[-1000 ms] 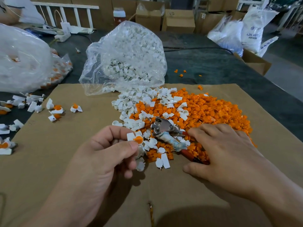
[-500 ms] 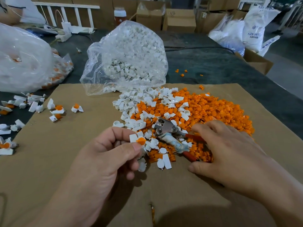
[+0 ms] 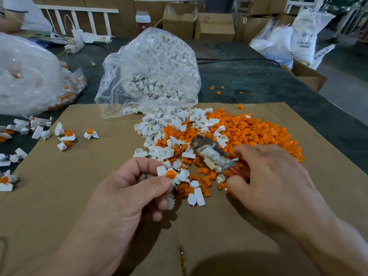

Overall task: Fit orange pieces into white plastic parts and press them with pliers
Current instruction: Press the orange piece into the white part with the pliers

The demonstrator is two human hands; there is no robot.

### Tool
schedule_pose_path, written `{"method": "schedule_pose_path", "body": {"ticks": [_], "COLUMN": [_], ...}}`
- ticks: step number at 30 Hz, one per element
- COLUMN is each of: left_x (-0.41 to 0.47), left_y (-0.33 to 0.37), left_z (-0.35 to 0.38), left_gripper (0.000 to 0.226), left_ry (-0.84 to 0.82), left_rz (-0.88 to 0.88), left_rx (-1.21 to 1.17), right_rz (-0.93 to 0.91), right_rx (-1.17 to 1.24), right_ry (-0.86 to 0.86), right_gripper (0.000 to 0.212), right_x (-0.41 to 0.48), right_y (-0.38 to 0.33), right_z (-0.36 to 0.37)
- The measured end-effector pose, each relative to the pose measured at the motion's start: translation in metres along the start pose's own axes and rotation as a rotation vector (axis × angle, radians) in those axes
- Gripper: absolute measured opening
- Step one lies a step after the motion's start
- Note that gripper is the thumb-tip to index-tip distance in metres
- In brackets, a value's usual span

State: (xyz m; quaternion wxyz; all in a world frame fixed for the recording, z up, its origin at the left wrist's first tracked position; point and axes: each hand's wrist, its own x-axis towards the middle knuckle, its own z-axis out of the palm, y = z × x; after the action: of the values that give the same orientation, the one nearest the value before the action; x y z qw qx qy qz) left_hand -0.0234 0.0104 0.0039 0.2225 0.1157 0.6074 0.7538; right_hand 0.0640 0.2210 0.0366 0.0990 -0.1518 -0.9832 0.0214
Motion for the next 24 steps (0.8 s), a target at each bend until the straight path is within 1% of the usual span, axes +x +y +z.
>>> {"method": "schedule_pose_path", "body": {"ticks": [2,4,6,7,11,13,17,20,24], "left_x": [0.0,0.0,0.001,0.001,0.0,0.0,-0.001,-0.001,-0.001], "left_y": [0.001,0.004,0.006,0.007,0.011,0.012,0.013,0.013,0.01], "left_z": [-0.003,-0.004,-0.005,-0.004,-0.005,-0.006,-0.009,-0.01,-0.013], "left_gripper": [0.029,0.029,0.028,0.027,0.025,0.024,0.021,0.019,0.018], "left_ry": [0.007,0.016,0.031,0.039,0.049,0.047,0.041,0.018,0.0], "left_rz": [0.013,0.035,0.069,0.091,0.164,0.187,0.242,0.281,0.302], "left_rx": [-0.038,-0.077,-0.107,-0.109,-0.086,-0.089,-0.068,-0.023,0.013], "right_rz": [-0.018,-0.058,-0.104,-0.119,-0.159,-0.19,-0.222,-0.262,-0.285], "right_rx": [0.139,0.228,0.239,0.239,0.26,0.276,0.316,0.323,0.363], "right_ry": [0.058,0.086,0.074,0.064,0.001,-0.024,-0.07,-0.106,-0.121], "right_gripper": [0.051,0.049,0.042,0.042,0.053,0.054,0.05,0.043,0.038], "right_x": [-0.003,-0.004,-0.006,-0.007,-0.009,-0.01,-0.013,-0.013,-0.014], "right_y": [0.002,0.001,-0.001,-0.003,-0.005,-0.006,-0.009,-0.01,-0.011], "right_z": [-0.005,-0.007,-0.008,-0.008,-0.009,-0.011,-0.014,-0.016,-0.016]}}
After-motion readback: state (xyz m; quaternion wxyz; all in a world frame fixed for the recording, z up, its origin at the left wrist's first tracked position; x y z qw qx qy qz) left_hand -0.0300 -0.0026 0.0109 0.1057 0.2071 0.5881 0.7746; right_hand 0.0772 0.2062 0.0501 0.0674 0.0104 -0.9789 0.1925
